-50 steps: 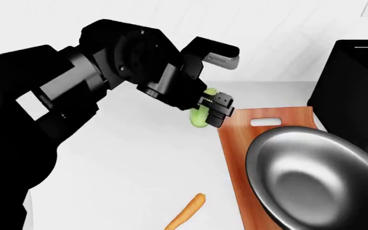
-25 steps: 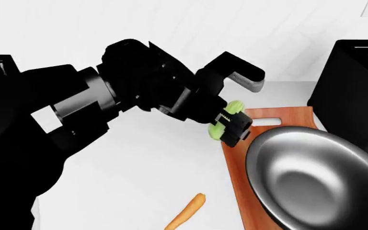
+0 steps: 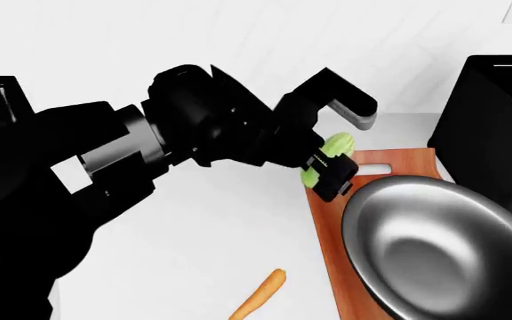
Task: Place the two vegetables and bowl onto the tray for setting up a vegetable dip station.
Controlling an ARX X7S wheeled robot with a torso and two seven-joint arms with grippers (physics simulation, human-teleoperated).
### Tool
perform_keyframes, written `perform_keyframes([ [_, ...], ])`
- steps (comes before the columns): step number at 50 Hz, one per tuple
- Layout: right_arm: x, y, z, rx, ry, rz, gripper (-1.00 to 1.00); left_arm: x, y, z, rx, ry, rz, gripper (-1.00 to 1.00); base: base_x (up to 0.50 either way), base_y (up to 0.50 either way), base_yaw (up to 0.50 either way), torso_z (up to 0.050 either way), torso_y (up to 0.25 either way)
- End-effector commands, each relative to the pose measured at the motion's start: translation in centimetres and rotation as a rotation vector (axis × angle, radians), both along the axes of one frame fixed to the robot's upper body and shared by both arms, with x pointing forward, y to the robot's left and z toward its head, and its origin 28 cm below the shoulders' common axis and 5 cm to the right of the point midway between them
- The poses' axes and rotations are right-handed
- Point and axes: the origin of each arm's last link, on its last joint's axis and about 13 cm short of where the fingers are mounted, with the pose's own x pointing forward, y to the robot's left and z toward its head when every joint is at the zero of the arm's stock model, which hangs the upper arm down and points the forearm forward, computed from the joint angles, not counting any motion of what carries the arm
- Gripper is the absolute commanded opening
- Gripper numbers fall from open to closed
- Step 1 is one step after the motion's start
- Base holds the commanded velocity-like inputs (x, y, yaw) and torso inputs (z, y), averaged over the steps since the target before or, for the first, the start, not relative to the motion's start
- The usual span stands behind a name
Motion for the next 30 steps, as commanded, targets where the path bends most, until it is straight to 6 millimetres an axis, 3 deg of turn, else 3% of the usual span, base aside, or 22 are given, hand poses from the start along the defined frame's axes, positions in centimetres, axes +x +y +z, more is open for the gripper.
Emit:
perform_keyframes([
  [1, -0.1, -0.1, -0.1, 0.004, -0.003, 0.0, 1.0, 0.1, -0.1, -0.6, -0.005, 0.002, -0.029, -1.0, 0.0, 0.0, 0.0, 0.0, 0.0],
  [13, 0.0, 0.0, -0.2, 0.004, 0.003, -0.002, 1.0, 0.4, 0.2, -1.3, -0.013, 0.02, -0.021, -1.0, 0.0, 0.0, 0.0, 0.0, 0.001],
  [23, 0.1, 0.0, -0.3, 0.006, 0.005, 0.002, 1.0, 1.2, 0.4, -0.6, -0.023, -0.092, -0.004, -1.0, 0.0, 0.0, 0.0, 0.0, 0.0],
  [24, 0.1, 0.0, -0.3, 0.007, 0.005, 0.002, 1.0, 1.2, 0.4, -0.6, -0.016, -0.099, -0.002, 1.0, 0.0, 0.0, 0.0, 0.0, 0.0],
  [30, 0.0, 0.0, -0.3, 0.009, 0.003, 0.007, 1.0, 1.6, 0.4, -0.4, -0.013, -0.188, -0.013, 1.0, 0.0, 0.0, 0.0, 0.0, 0.0],
])
